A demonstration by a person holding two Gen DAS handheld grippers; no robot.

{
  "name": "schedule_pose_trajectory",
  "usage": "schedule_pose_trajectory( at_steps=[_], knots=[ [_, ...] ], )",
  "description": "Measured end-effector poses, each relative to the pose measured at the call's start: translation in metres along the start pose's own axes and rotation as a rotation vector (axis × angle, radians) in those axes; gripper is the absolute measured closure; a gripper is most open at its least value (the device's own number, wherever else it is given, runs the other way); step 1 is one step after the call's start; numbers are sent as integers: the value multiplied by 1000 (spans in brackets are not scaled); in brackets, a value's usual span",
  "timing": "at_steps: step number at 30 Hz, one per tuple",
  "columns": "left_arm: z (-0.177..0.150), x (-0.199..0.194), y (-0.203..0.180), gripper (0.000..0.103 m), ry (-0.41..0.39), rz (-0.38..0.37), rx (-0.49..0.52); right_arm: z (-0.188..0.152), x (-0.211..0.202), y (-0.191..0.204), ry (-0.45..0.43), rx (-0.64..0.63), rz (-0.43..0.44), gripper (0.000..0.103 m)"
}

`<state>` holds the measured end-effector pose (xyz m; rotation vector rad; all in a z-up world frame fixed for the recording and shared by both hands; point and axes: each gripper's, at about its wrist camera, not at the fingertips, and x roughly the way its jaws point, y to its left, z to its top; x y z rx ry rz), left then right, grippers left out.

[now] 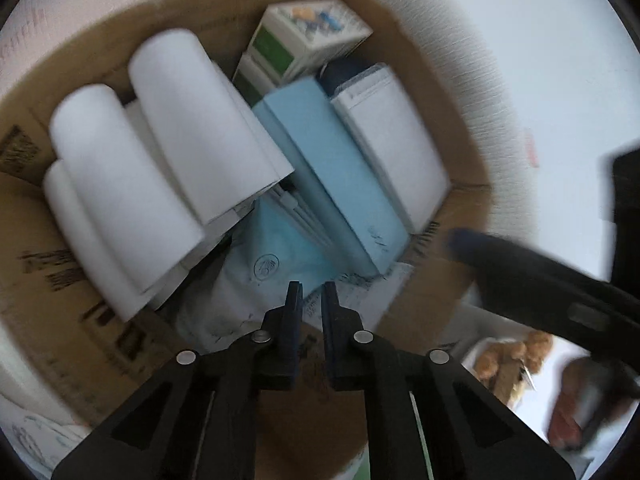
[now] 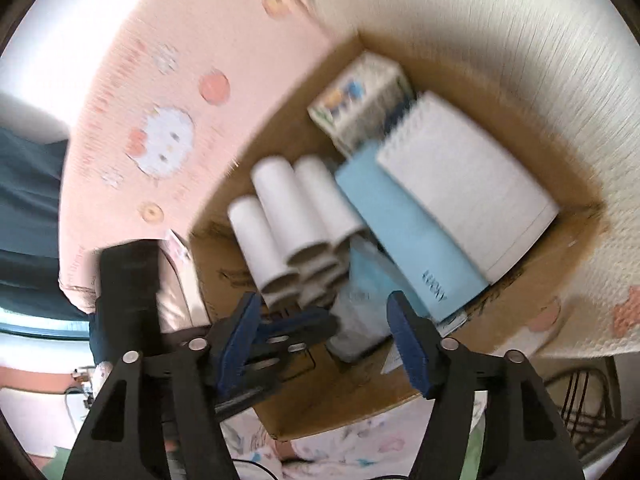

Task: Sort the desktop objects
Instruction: 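Open the left gripper and release the pack in the box, then withdraw the left tool from the box toward the sofa seat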

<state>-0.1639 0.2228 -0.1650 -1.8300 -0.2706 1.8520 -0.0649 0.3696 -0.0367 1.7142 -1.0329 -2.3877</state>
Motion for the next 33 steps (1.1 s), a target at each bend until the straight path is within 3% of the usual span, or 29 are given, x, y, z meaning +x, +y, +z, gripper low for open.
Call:
schedule_pose_trajectory(
  at_steps=[4, 9, 13, 16, 20, 25, 29, 30, 31, 33],
  knots=[
    [7, 29, -5, 95, -6, 150, -81, -6, -10, 13, -53, -43, -55, 39],
    [13, 55, -8, 96, 4, 210, -123, -18, -18, 8, -79, -73, -141, 38],
    [18, 68, -20, 95, 41, 263, -78, -19, -26, 5, -94, -118, -219, 38],
    [23, 80, -19, 96, 82, 270, -85, -19, -26, 5, -100, -123, -231, 38],
    [27, 93, -1, 96, 117, 210, -156, -18, -27, 1, -110, -112, -226, 38],
    [24, 95, -13, 96, 136, 250, -101, -16, -23, -6, -99, -71, -256, 38],
    [18, 82, -35, 85, 146, 261, -8, -18, -24, -7, -95, -50, -239, 38],
    [15, 73, -42, 76, 129, 263, 24, -19, -25, -6, -92, -46, -233, 38],
    [12, 63, -48, 68, 101, 274, 53, -20, -25, -5, -92, -47, -237, 38],
    [5, 33, -61, 61, -3, 279, 104, -21, -27, -2, -96, -46, -255, 38]
  ],
)
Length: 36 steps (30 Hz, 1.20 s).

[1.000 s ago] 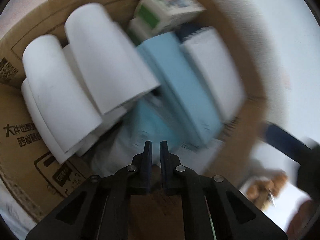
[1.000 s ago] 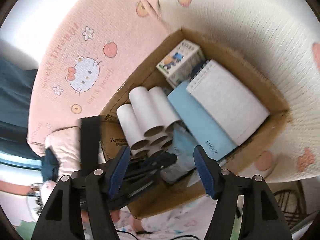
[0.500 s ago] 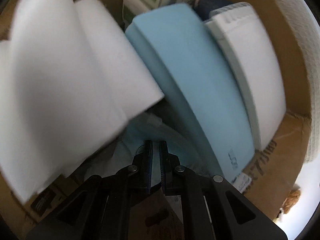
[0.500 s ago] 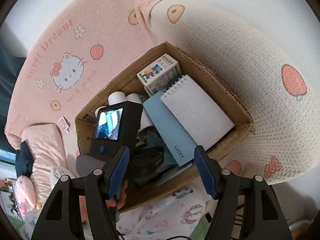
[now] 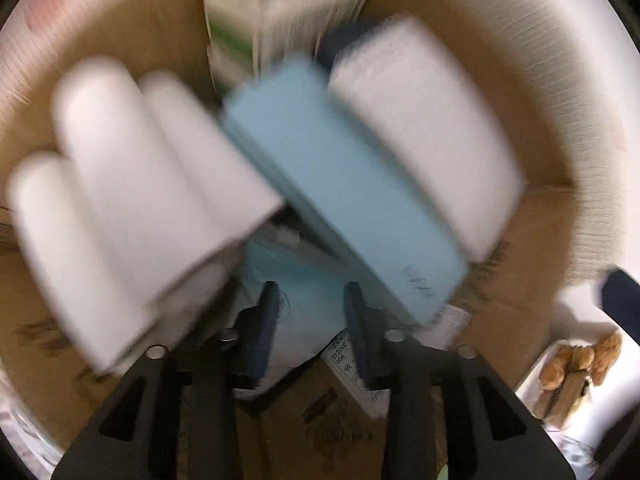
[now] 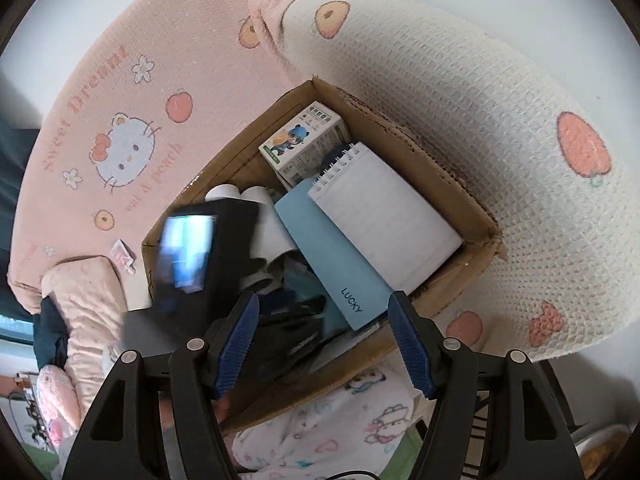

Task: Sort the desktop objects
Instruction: 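Withdraw the left tool from the box toward the sofa seat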

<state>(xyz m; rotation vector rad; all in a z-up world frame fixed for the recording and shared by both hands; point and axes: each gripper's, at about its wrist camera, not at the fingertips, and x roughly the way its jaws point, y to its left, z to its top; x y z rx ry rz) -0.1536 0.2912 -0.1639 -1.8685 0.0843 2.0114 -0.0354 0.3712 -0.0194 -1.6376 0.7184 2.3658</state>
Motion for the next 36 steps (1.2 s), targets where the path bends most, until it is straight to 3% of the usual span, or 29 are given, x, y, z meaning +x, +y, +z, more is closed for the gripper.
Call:
schedule_pose_trajectory(
  at_steps=[5, 8, 11, 12, 13, 15, 20, 22, 29, 36],
  knots=[
    [-20, -61, 17, 55, -162, -129, -49, -2, -15, 8, -36, 10, -15, 38],
    [-44, -99, 33, 55, -359, -184, -52, -5, -24, 19, -61, 0, -12, 32],
    [-54, -120, 50, 55, -510, -299, -51, -11, -30, 34, -70, -27, -12, 32],
    [-63, -124, 56, 63, -536, -320, -61, -12, -31, 36, -72, -29, -11, 32],
    [-65, -128, 65, 81, -554, -328, -67, -13, -32, 41, -73, -32, -11, 32],
    [-72, -130, 80, 96, -583, -338, -84, -17, -34, 51, -76, -44, -13, 32],
    [-108, -143, 120, 98, -655, -408, -96, -29, -36, 75, -76, -63, 0, 32],
    [-129, -146, 133, 98, -682, -394, -68, -37, -40, 88, -94, -82, 22, 32],
    [-186, -146, 177, 98, -723, -231, 4, -70, -38, 137, -105, -152, 7, 31],
    [-225, -152, 216, 98, -819, -39, 52, -91, -11, 184, -89, -265, -105, 31]
  ],
)
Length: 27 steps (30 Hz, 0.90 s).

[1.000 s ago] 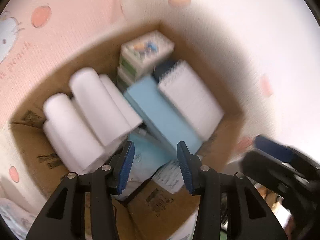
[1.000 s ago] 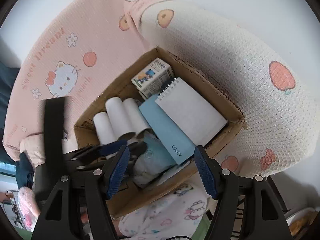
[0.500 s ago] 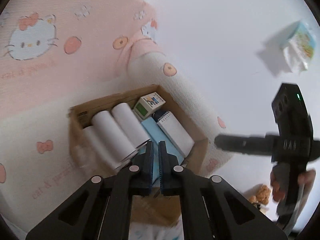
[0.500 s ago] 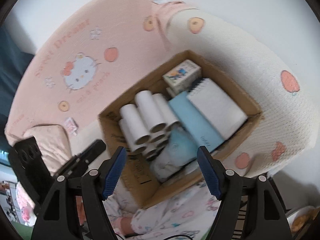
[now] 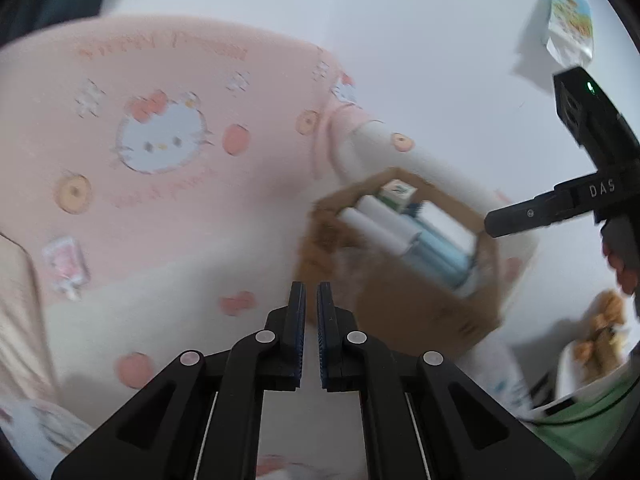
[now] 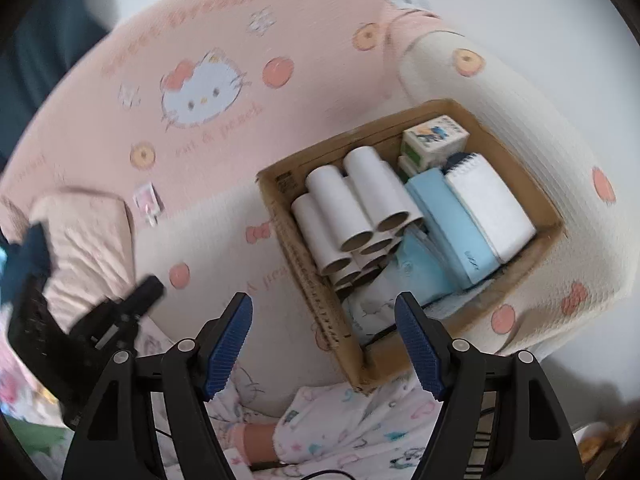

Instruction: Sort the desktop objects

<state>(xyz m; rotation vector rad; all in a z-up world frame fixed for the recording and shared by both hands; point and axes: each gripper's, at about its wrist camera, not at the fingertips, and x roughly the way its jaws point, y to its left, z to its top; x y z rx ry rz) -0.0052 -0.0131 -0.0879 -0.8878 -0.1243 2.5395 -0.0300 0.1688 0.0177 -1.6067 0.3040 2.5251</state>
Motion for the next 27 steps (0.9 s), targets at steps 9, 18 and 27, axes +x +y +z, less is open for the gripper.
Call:
schedule_pose_trajectory(
  at_steps=[9, 18, 27],
  knots=[
    [-26, 5, 81, 98, 21, 138, -128, -4, 52, 79, 75, -191, -19, 31],
    [-64, -6, 203, 96, -80, 230, -603, -7, 106, 145, 14, -284, 134, 31],
    [-82, -12, 288, 90, -188, 213, -953, 4, 160, 210, -153, -300, 365, 31]
  ],
)
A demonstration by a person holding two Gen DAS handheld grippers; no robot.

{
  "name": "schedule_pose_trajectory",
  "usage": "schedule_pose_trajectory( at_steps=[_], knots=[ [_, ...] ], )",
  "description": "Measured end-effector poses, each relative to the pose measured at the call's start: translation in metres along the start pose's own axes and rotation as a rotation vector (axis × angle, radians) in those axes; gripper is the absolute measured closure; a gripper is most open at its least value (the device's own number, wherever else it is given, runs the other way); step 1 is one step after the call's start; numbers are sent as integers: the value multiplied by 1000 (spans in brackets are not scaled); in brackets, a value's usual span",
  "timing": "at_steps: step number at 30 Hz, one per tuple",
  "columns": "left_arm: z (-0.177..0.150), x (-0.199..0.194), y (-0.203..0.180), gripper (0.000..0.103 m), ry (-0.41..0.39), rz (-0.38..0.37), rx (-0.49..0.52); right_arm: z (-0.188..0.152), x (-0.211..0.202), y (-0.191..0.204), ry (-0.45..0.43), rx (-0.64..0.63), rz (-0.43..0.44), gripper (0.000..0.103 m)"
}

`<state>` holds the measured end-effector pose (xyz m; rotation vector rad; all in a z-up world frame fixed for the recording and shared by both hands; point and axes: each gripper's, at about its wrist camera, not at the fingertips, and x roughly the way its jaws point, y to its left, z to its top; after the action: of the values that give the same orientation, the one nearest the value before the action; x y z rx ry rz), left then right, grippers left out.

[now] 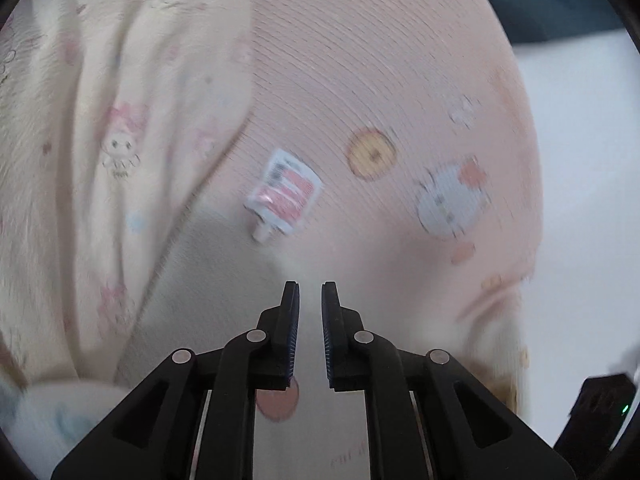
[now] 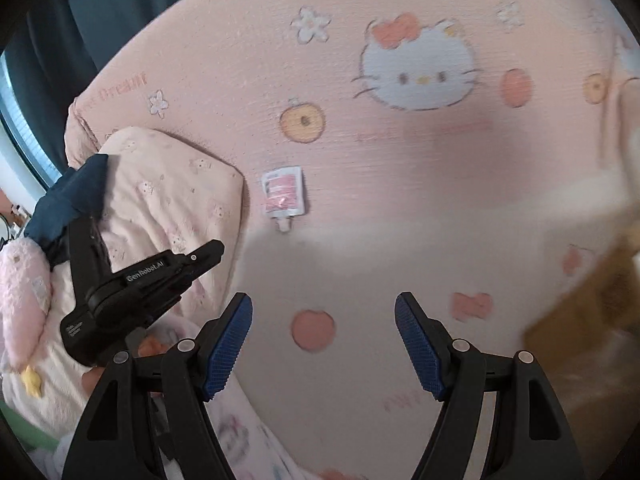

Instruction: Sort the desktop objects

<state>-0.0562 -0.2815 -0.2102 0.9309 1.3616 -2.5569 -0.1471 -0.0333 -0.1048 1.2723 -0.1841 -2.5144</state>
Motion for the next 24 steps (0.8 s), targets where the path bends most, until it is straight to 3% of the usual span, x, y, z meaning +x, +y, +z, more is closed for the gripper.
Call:
schedule_pose_trajectory(
  at_steps=[2, 4, 5, 11, 15, 18, 24],
  knots=[
    [10, 7, 3, 79, 0, -18, -23, 5, 21, 8, 1, -30, -7, 31],
    [19, 23, 6, 59, 34, -45, -47, 13, 45, 16, 9, -88, -20, 31],
    [23, 30, 6, 57, 53, -55, -55, 16, 54, 17, 15, -108, -22, 31],
    [44, 63, 14, 55, 92, -100, -125, 34, 114, 17, 74, -109, -13, 31],
    [61, 84, 19, 55, 88, -43, -152, 49, 148, 15, 90, -91, 4, 31],
    [72, 94, 23, 55, 66, -74, -189, 57, 172, 14, 113, -83, 7, 31],
    [93, 119, 29, 55, 85, -44, -213, 63, 209, 8, 139, -12, 73, 31]
  ],
)
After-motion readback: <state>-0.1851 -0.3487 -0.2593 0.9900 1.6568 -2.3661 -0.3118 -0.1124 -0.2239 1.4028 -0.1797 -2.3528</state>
